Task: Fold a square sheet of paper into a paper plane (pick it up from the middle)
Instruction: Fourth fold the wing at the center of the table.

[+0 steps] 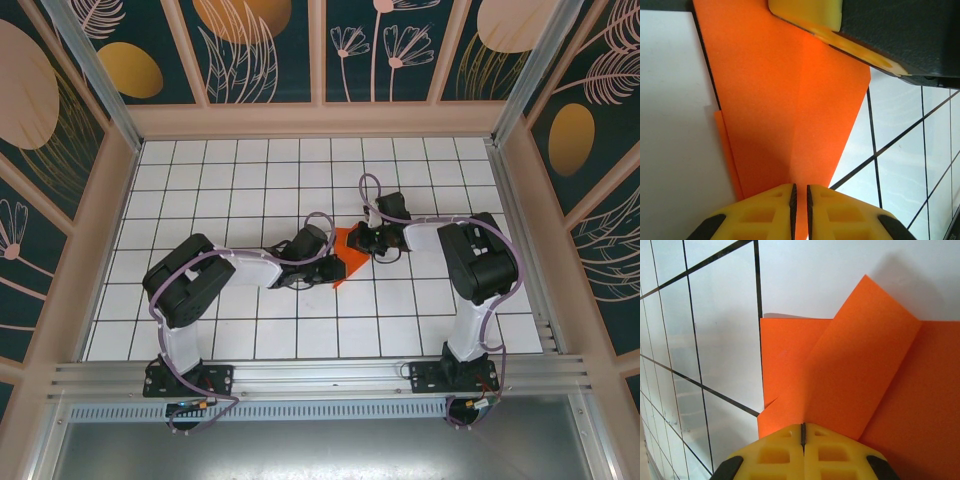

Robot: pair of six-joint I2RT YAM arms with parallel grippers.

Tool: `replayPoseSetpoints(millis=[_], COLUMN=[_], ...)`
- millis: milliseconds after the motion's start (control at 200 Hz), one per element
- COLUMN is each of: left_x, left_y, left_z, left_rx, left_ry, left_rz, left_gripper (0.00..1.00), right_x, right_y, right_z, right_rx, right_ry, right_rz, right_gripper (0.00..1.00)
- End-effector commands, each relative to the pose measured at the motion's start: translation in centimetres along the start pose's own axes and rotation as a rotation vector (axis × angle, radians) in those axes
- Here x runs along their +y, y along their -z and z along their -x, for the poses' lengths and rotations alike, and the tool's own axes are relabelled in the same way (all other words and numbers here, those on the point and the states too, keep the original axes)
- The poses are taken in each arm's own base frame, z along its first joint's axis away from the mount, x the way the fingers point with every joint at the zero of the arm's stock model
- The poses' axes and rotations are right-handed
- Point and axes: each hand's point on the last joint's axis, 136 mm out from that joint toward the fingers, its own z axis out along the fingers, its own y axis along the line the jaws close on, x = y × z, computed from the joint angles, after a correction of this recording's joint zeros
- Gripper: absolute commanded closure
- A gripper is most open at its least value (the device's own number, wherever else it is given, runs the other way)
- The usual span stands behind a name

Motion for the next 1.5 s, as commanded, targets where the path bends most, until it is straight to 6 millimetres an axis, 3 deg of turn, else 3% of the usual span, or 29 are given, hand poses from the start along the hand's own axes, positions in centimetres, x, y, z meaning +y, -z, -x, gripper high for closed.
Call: replayPoseSetpoints(millis=[0, 245, 1236, 1381, 1496], left_x=[-0.3, -2.0, 2.3, 3.2, 1.6], left_y=[0.5, 1.7, 0.6, 1.1, 2.3], left_z=[-1.3, -1.2, -5.2, -6.1, -5.0], left_rx=[0.033, 0.020, 0.106, 0.116, 0.080], left_ry=[0.014, 0.013, 0.107, 0.125, 0.082], left_rz=[-0.018, -0.081, 0.018, 0.046, 0.018], left_gripper=[0.82, 0.82, 0.81, 0.81, 0.81], right_x=[-5.2, -5.3, -5.9, -5.9, -6.0], right_y=[-1.1, -1.1, -1.3, -1.3, -1.4], right_z=[-3.3, -3.5, -4.0, -4.0, -4.1], right_rx=[0.087, 0.089, 0.106, 0.105, 0.109], right_ry=[-0.066, -0.069, -0.077, -0.077, -0.079], right_rz=[-0.184, -0.185, -0.196, -0.198, -0.200], right_gripper=[1.00, 1.00, 1.00, 1.00, 1.00])
